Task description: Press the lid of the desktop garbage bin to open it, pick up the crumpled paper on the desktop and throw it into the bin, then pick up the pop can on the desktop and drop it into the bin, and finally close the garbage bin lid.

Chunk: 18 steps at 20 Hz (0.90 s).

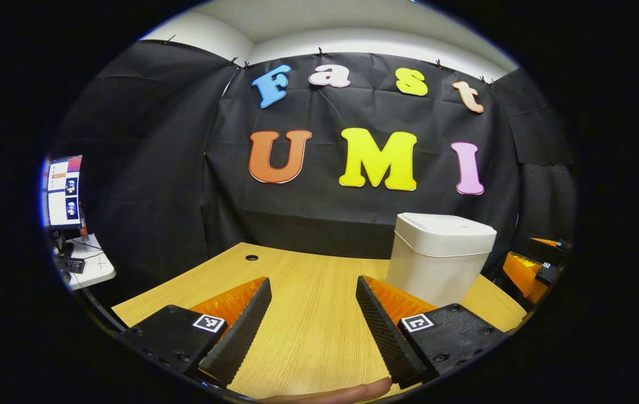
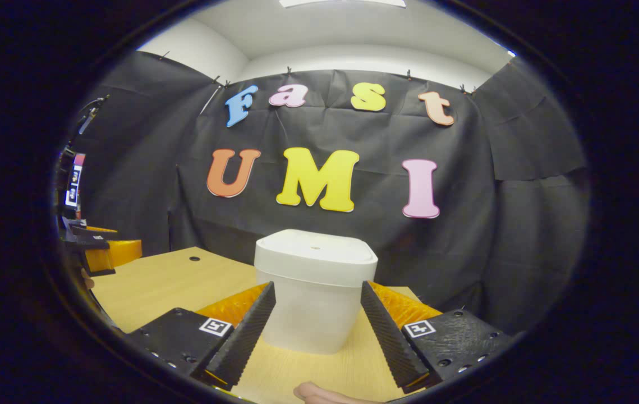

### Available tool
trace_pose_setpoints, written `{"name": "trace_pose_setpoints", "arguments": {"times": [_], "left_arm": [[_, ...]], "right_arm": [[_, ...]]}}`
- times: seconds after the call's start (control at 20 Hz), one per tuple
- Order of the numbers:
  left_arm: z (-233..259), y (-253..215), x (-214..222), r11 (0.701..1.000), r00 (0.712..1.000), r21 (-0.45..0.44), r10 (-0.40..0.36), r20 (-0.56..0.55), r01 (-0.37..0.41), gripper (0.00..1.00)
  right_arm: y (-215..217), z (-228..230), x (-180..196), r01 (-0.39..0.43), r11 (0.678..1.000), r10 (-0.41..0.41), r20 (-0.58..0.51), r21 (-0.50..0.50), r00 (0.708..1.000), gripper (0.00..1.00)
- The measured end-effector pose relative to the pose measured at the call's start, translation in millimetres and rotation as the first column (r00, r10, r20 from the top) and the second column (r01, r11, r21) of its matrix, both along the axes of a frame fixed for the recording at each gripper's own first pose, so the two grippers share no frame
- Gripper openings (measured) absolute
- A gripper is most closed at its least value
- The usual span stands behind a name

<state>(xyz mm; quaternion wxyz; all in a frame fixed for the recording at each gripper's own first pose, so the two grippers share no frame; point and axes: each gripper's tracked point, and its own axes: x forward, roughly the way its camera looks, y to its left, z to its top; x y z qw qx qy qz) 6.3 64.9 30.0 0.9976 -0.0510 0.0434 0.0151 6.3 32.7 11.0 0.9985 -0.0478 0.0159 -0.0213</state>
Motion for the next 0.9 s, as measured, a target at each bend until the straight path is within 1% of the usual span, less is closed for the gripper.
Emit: {"name": "trace_pose_setpoints", "arguments": {"times": [0.15, 0.2, 0.25, 0.3, 0.4, 0.5, 0.6, 0.65, 0.7, 0.8, 0.9], "left_arm": [[1.2, -12.6, -1.1, 0.999, 1.0, 0.043, -0.001, 0.022, 0.0, 0.98], [1.1, -17.4, -1.0, 0.999, 1.0, 0.051, -0.003, 0.024, 0.001, 0.98], [1.5, -21.1, -0.9, 0.999, 1.0, 0.051, 0.001, 0.03, -0.002, 0.98], [2.6, -23.3, -0.6, 0.999, 0.999, 0.048, 0.013, 0.041, -0.015, 0.98], [1.2, -26.1, 1.0, 0.998, 0.998, 0.047, 0.028, 0.048, -0.03, 0.98], [-2.2, -34.6, 1.3, 0.999, 0.999, 0.043, 0.016, 0.037, -0.017, 0.98], [-1.0, -36.6, 0.4, 0.999, 0.999, 0.045, 0.011, 0.038, -0.013, 0.98], [0.0, -36.7, -0.7, 0.999, 0.999, 0.05, 0.012, 0.045, -0.014, 0.98], [1.5, -36.0, -1.5, 0.999, 0.999, 0.05, 0.019, 0.05, -0.021, 0.98], [1.7, -36.3, -2.1, 0.998, 0.998, 0.046, 0.028, 0.056, -0.03, 0.98], [1.4, -44.1, -0.5, 0.999, 0.999, 0.047, 0.004, 0.052, -0.006, 0.98]], "right_arm": [[-15.6, -9.3, -13.1, 0.018, 1.0, -0.018, 0.013, 0.022, 1.0, 0.93], [-21.7, -11.6, -15.5, 0.024, 0.999, -0.025, 0.018, 0.032, 1.0, 0.95], [-25.3, -15.3, -17.7, 0.023, 0.999, -0.024, 0.019, 0.035, 1.0, 0.93], [-27.7, -19.3, -19.7, 0.017, 0.999, -0.017, 0.013, 0.035, 1.0, 0.95], [-28.4, -17.8, -21.8, -0.003, 0.999, 0.003, 0.013, 0.037, 1.0, 0.95], [-31.3, -12.0, -23.5, -0.009, 0.999, 0.007, 0.035, 0.041, 0.999, 0.95], [-32.8, -16.0, -21.9, -0.004, 0.999, 0.003, 0.029, 0.04, 1.0, 0.95], [-31.7, -20.0, -20.3, -0.007, 0.999, 0.006, 0.02, 0.038, 1.0, 0.98], [-27.8, -21.9, -19.7, -0.018, 0.999, 0.018, 0.011, 0.038, 1.0, 0.95], [-21.0, -26.9, -18.6, -0.037, 0.998, 0.038, -0.011, 0.053, 0.999, 0.95], [-14.1, -31.1, -18.7, -0.058, 0.996, 0.06, -0.028, 0.067, 0.998, 0.95]]}}
